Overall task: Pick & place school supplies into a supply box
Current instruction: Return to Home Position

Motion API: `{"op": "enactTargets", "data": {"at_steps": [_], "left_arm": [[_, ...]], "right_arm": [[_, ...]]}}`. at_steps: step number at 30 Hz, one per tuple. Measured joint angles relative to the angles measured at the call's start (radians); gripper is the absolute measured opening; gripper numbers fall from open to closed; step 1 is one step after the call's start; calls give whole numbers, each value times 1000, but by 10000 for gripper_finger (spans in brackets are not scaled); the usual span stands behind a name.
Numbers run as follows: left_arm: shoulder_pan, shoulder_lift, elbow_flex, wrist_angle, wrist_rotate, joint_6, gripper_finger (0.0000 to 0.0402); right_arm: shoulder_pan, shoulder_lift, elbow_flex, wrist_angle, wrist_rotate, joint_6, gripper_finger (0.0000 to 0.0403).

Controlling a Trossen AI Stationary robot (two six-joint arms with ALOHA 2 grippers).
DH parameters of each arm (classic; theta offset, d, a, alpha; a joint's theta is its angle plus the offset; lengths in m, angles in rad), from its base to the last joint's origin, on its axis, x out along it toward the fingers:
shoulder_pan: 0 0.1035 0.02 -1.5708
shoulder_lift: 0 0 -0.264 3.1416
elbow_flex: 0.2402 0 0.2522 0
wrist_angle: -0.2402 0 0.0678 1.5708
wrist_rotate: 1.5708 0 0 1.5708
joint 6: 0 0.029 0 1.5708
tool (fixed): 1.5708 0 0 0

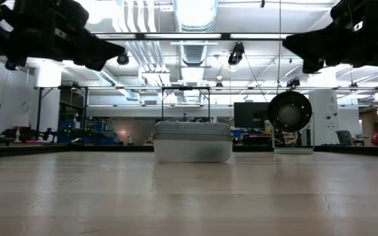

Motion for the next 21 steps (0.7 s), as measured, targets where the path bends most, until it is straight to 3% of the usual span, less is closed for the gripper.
{"op": "enactTargets", "data": {"at_steps": [8,21], "left_arm": [[36,-154,-62,-11,0,-39,0],[94,-277,-64,-204,1,-45,0]], "right_arm": [[1,-160,-11,-136,1,0,68],[0,-379,-11,-450,5,-51,68]]}}
